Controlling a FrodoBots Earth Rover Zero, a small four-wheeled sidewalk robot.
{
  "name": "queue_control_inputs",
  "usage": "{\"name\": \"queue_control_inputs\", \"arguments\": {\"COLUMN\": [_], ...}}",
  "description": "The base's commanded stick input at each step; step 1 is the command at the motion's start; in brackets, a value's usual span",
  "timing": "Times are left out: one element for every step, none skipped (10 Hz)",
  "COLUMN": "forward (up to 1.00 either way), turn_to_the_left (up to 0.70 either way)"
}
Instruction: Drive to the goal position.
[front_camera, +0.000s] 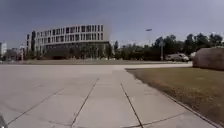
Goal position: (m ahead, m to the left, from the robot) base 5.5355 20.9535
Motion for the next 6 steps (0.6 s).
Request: {"name": "queue_control_inputs", "arguments": {"forward": [0.00, 0.00, 0.00, 0.00, 0.00, 0.00], "turn_to_the_left": [1.00, 1.00, 1.00, 1.00, 1.00, 1.00]}}
